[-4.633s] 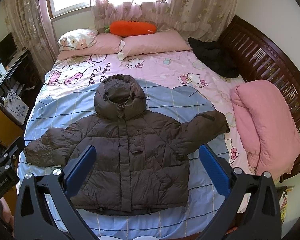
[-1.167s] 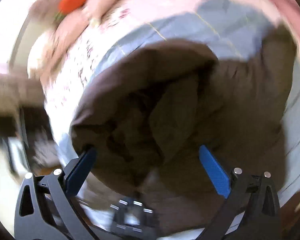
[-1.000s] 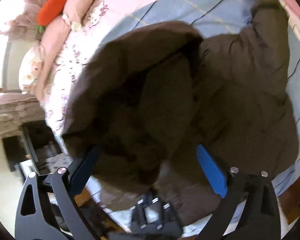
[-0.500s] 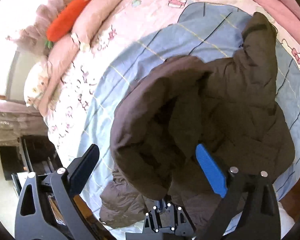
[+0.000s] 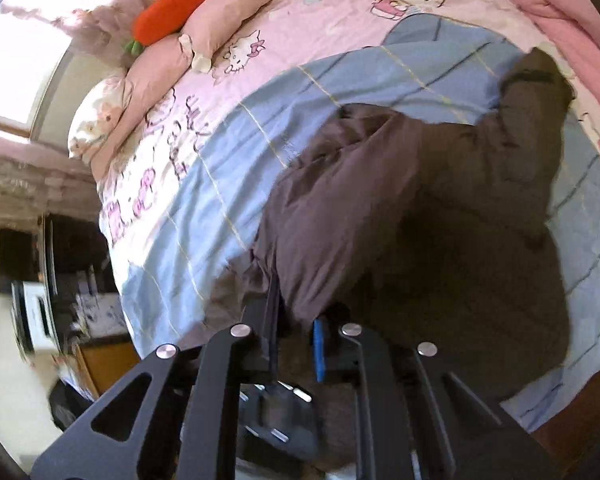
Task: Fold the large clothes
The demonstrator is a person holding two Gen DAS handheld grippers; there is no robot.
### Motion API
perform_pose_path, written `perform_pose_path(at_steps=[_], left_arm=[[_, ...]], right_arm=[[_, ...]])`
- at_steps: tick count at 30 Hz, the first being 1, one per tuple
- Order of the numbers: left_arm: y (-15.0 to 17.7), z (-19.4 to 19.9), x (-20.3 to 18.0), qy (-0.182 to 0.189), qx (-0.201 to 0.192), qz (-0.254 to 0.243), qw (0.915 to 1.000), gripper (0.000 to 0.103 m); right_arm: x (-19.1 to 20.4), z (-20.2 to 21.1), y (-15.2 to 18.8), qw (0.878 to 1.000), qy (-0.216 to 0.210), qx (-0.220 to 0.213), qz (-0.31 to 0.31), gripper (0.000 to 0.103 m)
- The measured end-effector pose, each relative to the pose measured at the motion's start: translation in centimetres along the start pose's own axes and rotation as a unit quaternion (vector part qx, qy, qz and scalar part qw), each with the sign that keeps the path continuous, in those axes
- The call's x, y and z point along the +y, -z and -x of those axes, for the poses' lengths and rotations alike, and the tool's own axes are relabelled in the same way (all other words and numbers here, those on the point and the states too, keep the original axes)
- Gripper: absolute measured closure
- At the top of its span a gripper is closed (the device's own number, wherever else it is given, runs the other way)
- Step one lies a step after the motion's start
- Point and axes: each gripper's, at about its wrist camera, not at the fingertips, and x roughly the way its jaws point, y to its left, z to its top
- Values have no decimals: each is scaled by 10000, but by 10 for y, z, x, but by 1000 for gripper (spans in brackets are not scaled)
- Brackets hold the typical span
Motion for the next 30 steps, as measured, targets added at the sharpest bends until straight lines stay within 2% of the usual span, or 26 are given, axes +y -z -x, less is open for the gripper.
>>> perform_pose_path(at_steps=[2, 6, 9, 10, 11, 12, 13, 16, 18, 19, 20, 21, 23, 24, 25, 27, 29, 30], left_arm=[[6, 2, 2, 5, 6, 209, 9998, 89], [32, -3, 3, 42, 184, 527, 9984, 89], [53, -7, 1, -33, 338, 586, 9977, 88], [63, -10, 1, -85, 429, 621, 9971, 71], [72, -12, 2, -207, 563, 655, 9960, 32], [81, -13, 3, -346, 664, 690, 9948, 16], [92, -8, 7, -496, 623, 754, 9940, 7], [108, 12, 19, -490, 660, 936, 9922, 7], [108, 33, 25, -488, 494, 1088, 9916, 7], [102, 47, 25, -349, 313, 1200, 9917, 5], [91, 58, 22, -154, 83, 1283, 9916, 2], [78, 66, 17, 3, -152, 1318, 9912, 2], [50, 68, 5, 173, -458, 1357, 9895, 2], [41, 65, 1, 250, -525, 1383, 9887, 2], [25, 55, -7, 335, -525, 1400, 9882, 2], [-1, 29, -26, 252, -440, 1412, 9887, 2], [-10, 6, -33, 521, -359, 1600, 9851, 2], [-12, -13, -36, 868, -309, 1876, 9779, 2]], right_arm=[[-30, -2, 31, 9996, 4, 248, -135, 90], [-100, -34, 89, 9946, 354, 747, -621, 90], [-138, -70, 126, 9889, 746, 1036, -759, 103], [-144, -78, 135, 9877, 865, 1092, -715, 103], [-154, -92, 144, 9856, 983, 1201, -672, 103], [-159, -105, 150, 9840, 1010, 1297, -694, 103], [-167, -115, 155, 9826, 989, 1378, -755, 103], [-189, -151, 169, 9778, 1048, 1587, -883, 103], [-201, -168, 177, 9747, 907, 1853, -861, 103], [-204, -171, 178, 9731, 803, 1962, -899, 98], [-207, -169, 179, 9712, 631, 2060, -1015, 85], [-210, -159, 178, 9723, 554, 1970, -1131, 76], [-207, -129, 168, 9821, 711, 1369, -1080, 28], [-201, -111, 161, 9876, 847, 968, -899, 22], [-189, -89, 146, 9934, 961, 436, -439, 19], [-165, -64, 121, 9928, 1118, -228, 357, 15], [-145, -45, 91, 9754, 1527, -1205, 1040, 8], [-137, -43, 77, 9642, 1694, -1584, 1282, 8]])
